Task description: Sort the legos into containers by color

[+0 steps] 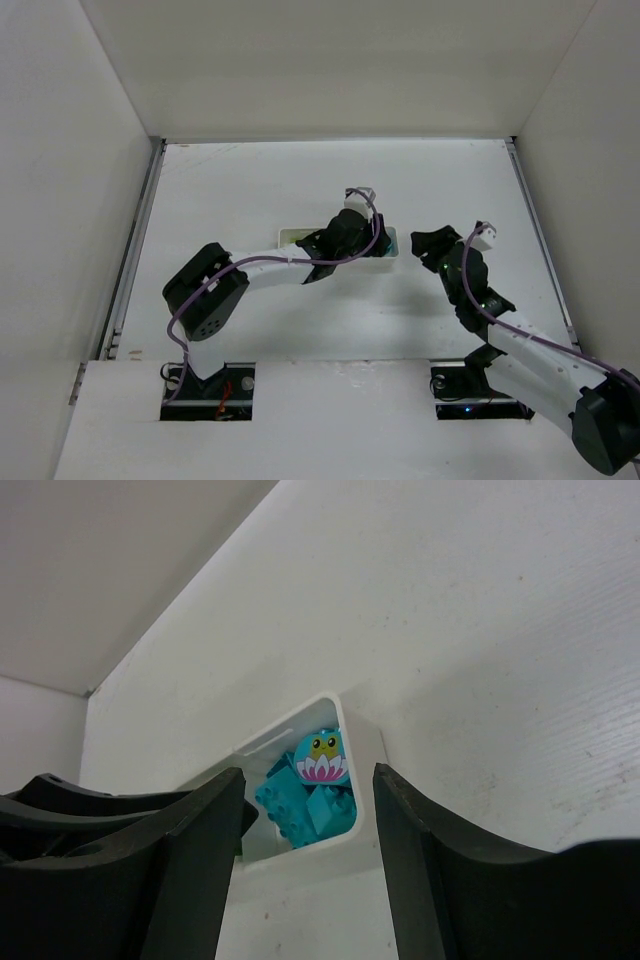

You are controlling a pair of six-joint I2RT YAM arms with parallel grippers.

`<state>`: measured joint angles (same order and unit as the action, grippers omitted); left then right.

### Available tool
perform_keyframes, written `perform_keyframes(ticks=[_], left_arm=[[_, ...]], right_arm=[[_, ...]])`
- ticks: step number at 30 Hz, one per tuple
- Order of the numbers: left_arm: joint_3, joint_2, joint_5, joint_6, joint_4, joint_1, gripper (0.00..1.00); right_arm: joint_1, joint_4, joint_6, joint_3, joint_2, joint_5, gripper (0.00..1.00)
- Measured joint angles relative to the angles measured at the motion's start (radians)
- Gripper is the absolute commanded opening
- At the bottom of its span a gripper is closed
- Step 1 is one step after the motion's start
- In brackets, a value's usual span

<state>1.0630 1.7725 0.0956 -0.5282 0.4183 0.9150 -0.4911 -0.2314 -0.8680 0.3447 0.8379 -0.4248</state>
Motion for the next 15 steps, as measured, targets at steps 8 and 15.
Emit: perform_keyframes(ticks=[8, 15], left_arm=[[0.000, -0.008, 0.023, 0.044, -0.031, 0.002, 0.60], [-0.081, -0.178, 0.045, 0.050, -0.050, -0.030, 0.61]], right_arm=[[0.001, 0.000, 0.000, 0.000, 0.000, 0.008, 0.60], [0.001, -0.005, 0.000, -0.001, 0.000, 0.011, 0.60]])
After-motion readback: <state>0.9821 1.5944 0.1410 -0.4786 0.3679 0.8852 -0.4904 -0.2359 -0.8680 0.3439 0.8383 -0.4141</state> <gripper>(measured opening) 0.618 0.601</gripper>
